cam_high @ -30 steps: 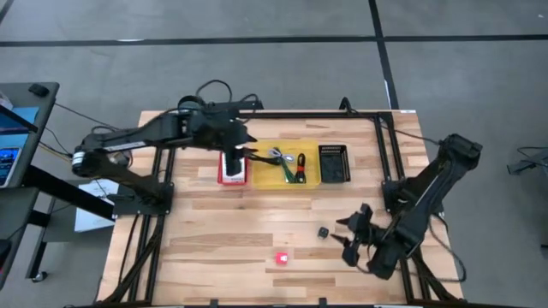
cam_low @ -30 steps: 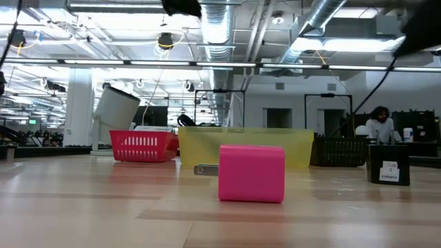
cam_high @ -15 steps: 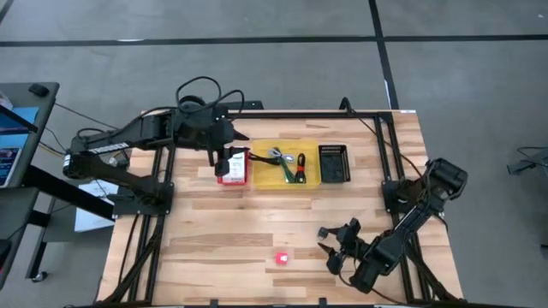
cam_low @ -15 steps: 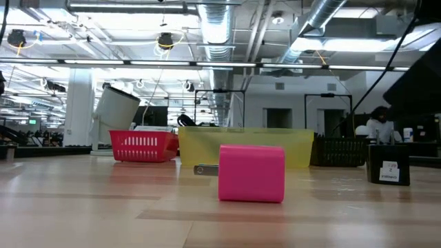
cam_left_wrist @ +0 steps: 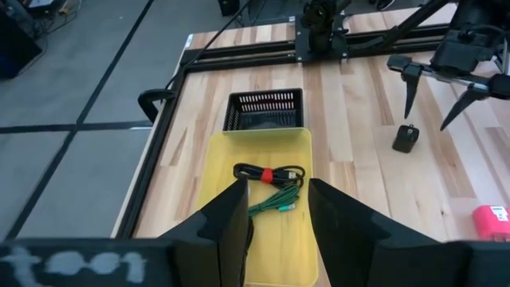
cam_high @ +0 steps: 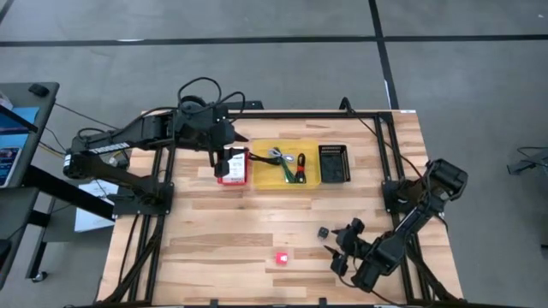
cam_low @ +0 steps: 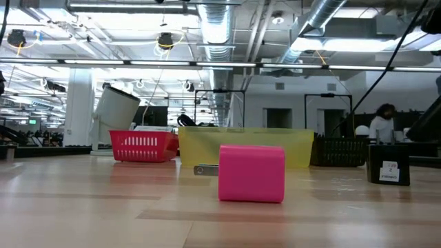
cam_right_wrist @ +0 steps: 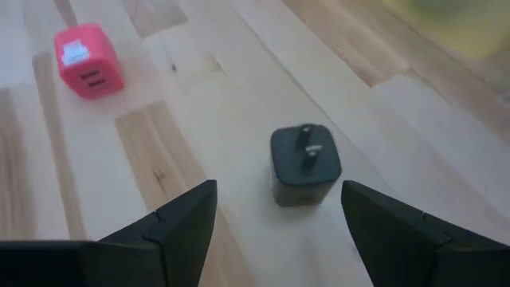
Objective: Pick and place items into bin
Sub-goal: Put the black charger adapter into the black bin
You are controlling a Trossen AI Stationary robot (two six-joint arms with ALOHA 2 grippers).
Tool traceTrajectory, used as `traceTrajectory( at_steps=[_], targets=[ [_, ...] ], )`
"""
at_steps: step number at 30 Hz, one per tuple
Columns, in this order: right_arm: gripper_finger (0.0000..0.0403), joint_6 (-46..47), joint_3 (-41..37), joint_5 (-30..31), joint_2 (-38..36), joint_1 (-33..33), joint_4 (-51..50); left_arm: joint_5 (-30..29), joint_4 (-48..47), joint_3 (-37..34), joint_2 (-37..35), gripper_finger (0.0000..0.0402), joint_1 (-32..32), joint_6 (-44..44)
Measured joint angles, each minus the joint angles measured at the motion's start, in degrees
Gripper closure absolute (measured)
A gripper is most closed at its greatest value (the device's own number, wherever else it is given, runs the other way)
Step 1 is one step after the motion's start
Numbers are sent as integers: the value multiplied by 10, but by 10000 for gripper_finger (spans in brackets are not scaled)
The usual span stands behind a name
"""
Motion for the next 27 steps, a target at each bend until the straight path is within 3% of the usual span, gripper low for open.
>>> traceTrajectory(
  at_steps=[27],
  targets=[
    [136, -25, 0, -19, 0, -18, -15, 0, -17, 0, 0, 275, -24, -11]
  ],
)
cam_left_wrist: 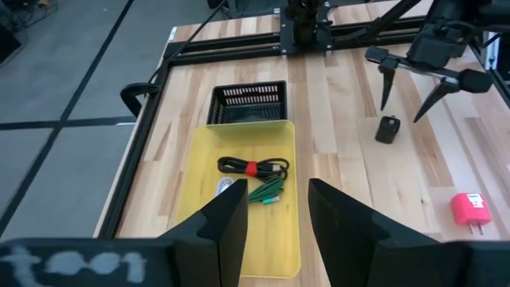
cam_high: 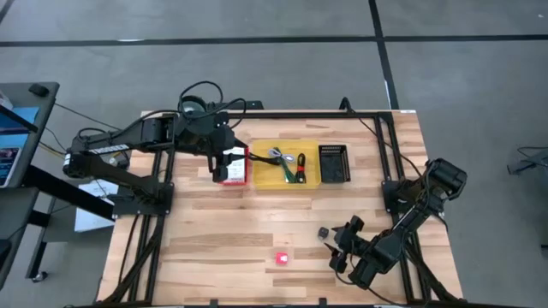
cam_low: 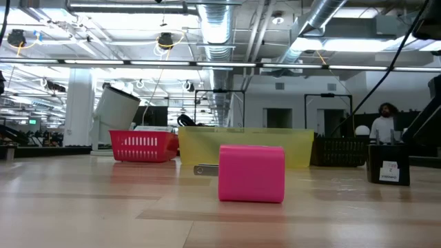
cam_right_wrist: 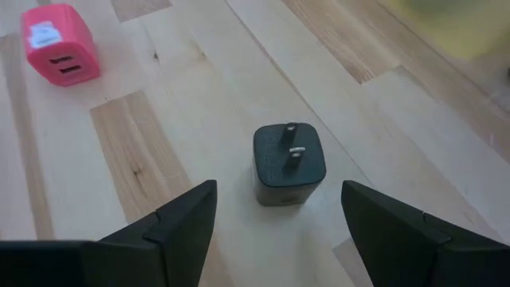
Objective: Pick and place items into bin
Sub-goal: Put the black charger adapter into the black bin
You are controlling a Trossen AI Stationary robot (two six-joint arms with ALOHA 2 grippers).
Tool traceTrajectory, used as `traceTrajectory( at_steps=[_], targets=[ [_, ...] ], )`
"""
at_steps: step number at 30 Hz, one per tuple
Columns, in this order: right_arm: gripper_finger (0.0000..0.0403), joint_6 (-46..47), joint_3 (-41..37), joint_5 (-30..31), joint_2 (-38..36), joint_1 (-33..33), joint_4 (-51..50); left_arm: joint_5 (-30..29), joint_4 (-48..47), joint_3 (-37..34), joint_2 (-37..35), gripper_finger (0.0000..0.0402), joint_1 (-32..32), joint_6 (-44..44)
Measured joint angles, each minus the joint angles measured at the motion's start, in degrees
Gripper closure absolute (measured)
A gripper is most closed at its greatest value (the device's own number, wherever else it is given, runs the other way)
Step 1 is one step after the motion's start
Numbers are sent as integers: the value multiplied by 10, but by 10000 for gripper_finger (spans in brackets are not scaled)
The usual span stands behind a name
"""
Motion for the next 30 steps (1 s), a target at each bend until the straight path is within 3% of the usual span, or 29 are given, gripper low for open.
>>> traceTrajectory(
  at_steps=[30],
  targets=[
    [136, -149, 0, -113, 0, -93, 28, 0, 0, 0, 0, 275, -8, -10]
  ],
)
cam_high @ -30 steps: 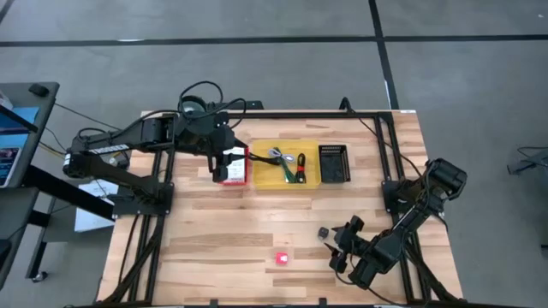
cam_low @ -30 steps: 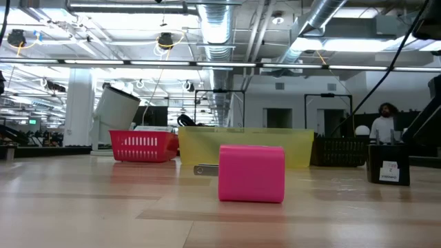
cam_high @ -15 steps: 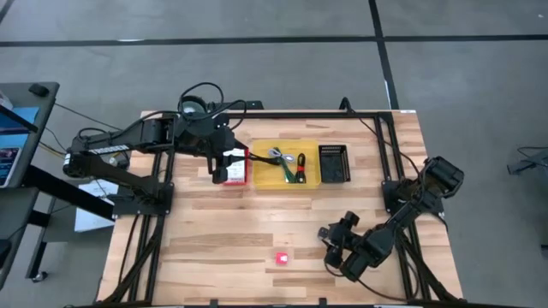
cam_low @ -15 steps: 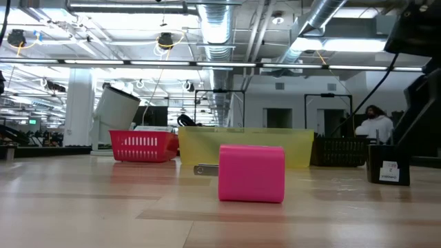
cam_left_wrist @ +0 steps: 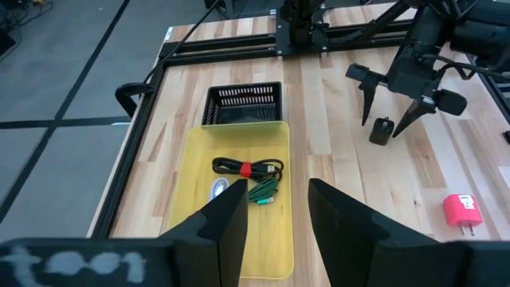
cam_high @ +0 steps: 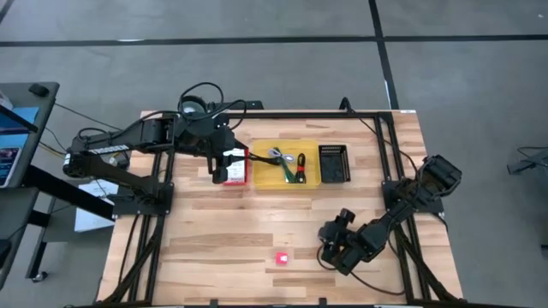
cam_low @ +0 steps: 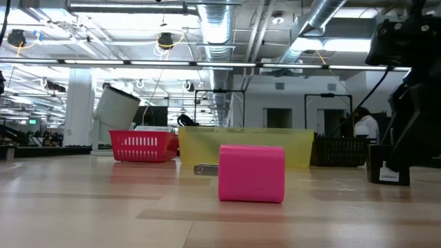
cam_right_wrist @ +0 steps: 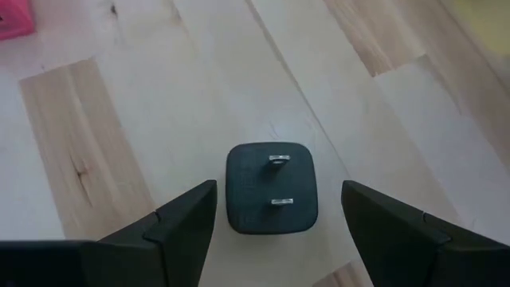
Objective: Pick and place items into bin
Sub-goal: Put the black charger adapter into the black bin
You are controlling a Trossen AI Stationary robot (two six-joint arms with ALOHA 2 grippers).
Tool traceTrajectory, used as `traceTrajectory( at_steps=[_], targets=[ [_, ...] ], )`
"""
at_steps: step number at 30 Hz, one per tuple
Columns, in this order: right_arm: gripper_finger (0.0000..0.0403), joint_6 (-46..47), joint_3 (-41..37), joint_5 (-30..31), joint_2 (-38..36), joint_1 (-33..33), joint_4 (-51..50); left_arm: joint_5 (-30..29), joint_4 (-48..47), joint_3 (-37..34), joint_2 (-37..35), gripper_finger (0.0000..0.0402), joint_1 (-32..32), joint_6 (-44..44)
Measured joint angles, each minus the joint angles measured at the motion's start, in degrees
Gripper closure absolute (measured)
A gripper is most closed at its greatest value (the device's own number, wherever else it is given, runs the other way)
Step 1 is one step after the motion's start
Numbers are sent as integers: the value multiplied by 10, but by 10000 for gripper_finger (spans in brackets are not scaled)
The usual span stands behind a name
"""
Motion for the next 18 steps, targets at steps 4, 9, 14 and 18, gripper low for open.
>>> traceTrajectory(
  at_steps=[4, 9, 14, 18],
  targets=[
    [138, -1, 0, -5, 0, -6, 0, 0, -1, 0, 0, 275, 0, 0],
    [146, -1, 0, -5, 0, -6, 0, 0, -10, 0, 0, 275, 0, 0],
    [174, -1, 0, -4, 0, -6, 0, 0, -12, 0, 0, 275, 0, 0],
    [208, -1, 0, -4, 0, -6, 2, 0, -12, 0, 0, 275, 0, 0]
  ],
)
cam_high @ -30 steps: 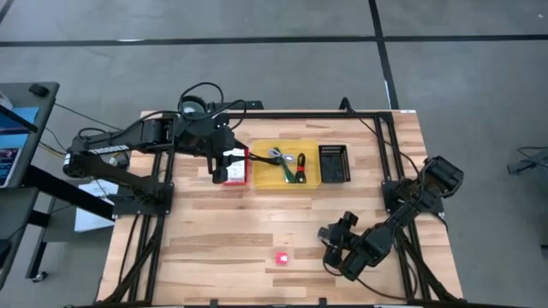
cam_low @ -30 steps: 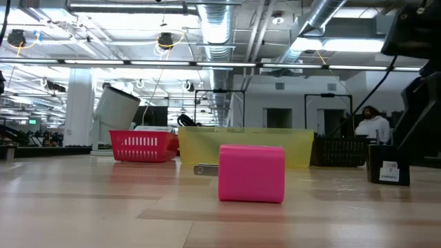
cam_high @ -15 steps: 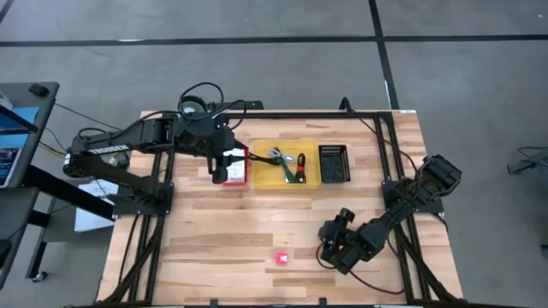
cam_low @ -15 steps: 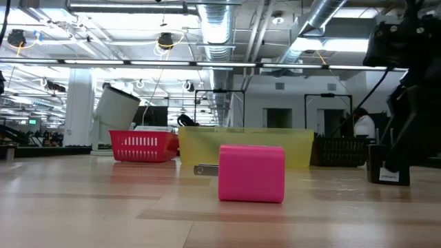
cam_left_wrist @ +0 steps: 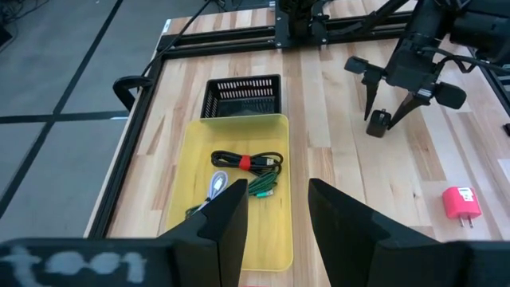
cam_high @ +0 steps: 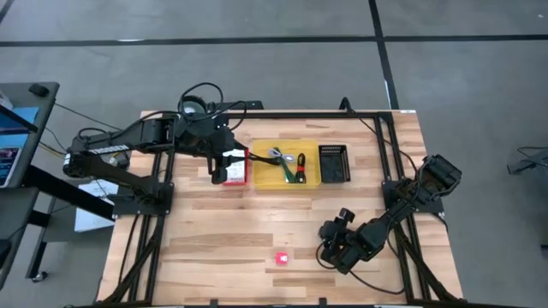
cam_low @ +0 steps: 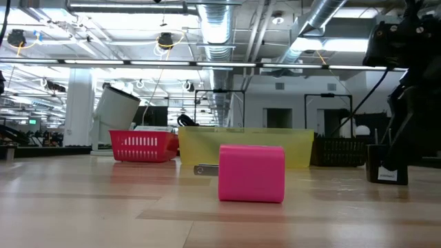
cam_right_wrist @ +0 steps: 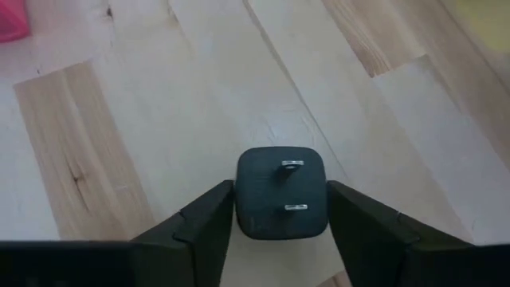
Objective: Pick and place items into bin
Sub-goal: Put the black charger adapter into the black bin
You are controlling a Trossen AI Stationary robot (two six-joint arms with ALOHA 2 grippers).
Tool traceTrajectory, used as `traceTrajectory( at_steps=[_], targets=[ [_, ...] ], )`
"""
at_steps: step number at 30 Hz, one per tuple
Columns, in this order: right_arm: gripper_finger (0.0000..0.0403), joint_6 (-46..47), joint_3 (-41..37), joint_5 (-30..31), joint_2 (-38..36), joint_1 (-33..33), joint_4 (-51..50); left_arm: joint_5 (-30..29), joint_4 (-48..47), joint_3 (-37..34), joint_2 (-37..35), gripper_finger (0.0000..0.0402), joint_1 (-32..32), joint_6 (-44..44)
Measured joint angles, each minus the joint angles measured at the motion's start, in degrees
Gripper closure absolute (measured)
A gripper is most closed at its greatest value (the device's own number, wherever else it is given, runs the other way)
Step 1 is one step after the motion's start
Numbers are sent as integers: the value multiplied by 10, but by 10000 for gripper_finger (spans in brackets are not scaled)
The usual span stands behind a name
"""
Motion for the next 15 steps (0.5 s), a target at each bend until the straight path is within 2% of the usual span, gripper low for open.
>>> traceTrajectory(
  at_steps=[6, 9, 15],
  targets=[
    [259, 0, 0, 3, 0, 0, 6, 0, 0, 0, 0, 275, 0, 0],
    [259, 4, 0, 3, 0, 0, 8, 0, -1, 0, 0, 275, 0, -1],
    [224, 4, 4, 3, 0, -5, 20, 0, -1, 0, 0, 275, 0, -3]
  ],
)
